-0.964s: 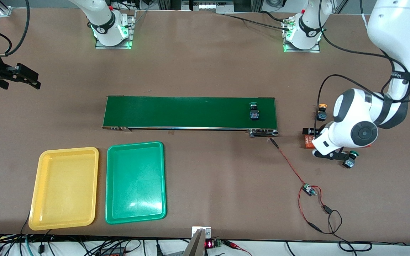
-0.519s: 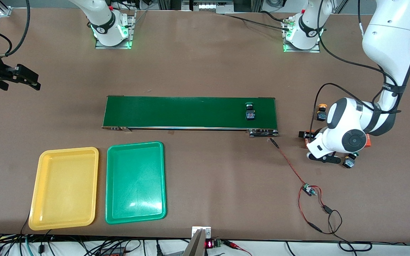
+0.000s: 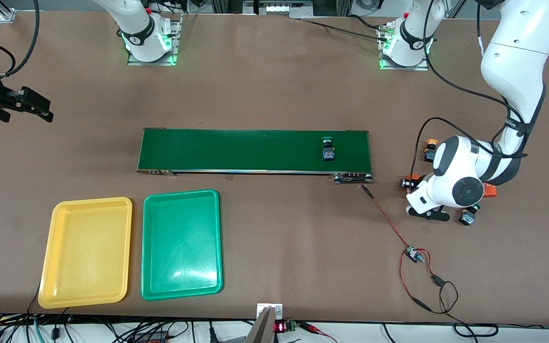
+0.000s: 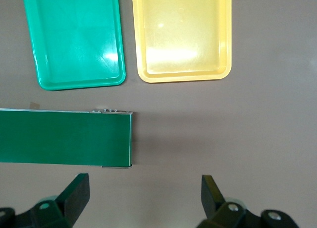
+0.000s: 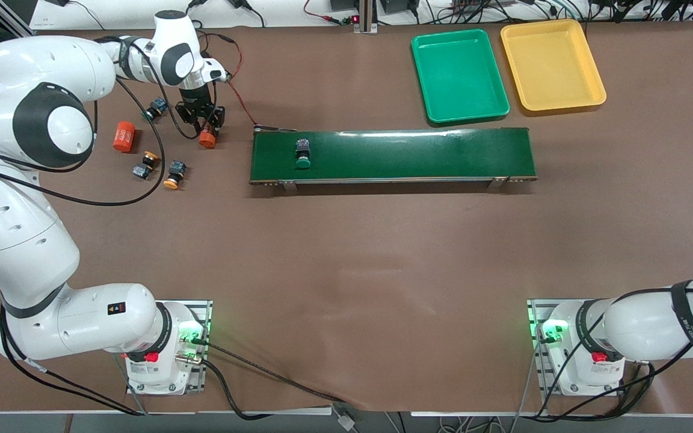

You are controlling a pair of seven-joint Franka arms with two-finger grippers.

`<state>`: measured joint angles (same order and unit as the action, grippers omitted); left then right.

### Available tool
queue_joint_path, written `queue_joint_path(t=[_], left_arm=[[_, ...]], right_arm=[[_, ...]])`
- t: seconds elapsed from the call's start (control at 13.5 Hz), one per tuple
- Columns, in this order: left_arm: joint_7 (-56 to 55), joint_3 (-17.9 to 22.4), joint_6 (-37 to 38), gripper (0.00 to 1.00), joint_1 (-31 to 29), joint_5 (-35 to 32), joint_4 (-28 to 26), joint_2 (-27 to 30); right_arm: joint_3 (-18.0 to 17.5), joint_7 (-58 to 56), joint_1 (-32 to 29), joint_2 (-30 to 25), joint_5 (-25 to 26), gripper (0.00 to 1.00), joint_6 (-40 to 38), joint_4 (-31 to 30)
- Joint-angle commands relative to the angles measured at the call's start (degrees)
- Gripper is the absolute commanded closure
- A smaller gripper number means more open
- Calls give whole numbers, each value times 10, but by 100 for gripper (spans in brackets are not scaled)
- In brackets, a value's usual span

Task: Sort buttons by color to trays
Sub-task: 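Move the left gripper back and grasp an orange battery cell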

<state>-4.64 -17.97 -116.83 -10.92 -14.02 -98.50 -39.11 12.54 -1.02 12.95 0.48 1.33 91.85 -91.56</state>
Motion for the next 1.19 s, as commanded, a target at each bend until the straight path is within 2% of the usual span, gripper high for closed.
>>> queue_joint_path(t=[0.0, 0.15, 0.3, 0.52, 0.67, 0.82, 0.89, 1.11], left_arm=[[63, -9, 9, 79, -10, -16, 13, 10], [178, -13, 20, 80, 0, -15, 18, 31], [198, -19, 71, 79, 3, -15, 42, 45], [295, -75, 184, 79, 5, -16, 88, 57], [300, -124, 218, 81, 3, -16, 91, 68], [316, -170, 216, 82, 5, -16, 87, 73], [342, -181, 213, 83, 5, -16, 86, 72], [486, -182, 173, 85, 3, -15, 67, 63]], right_arm=[[-3, 1, 2, -4, 0, 0, 10, -6], [-4, 1, 1, -5, 1, 0, 7, -6], [-3, 1, 1, -4, 1, 0, 9, -6], [-4, 1, 0, -3, 1, 0, 10, -6], [-3, 6, -3, 0, 0, 0, 10, -6], [-2, 6, -4, 0, -1, 0, 10, -6], [-2, 6, -4, 0, -1, 0, 10, -6], [-2, 7, -4, 1, -1, 0, 17, -6]])
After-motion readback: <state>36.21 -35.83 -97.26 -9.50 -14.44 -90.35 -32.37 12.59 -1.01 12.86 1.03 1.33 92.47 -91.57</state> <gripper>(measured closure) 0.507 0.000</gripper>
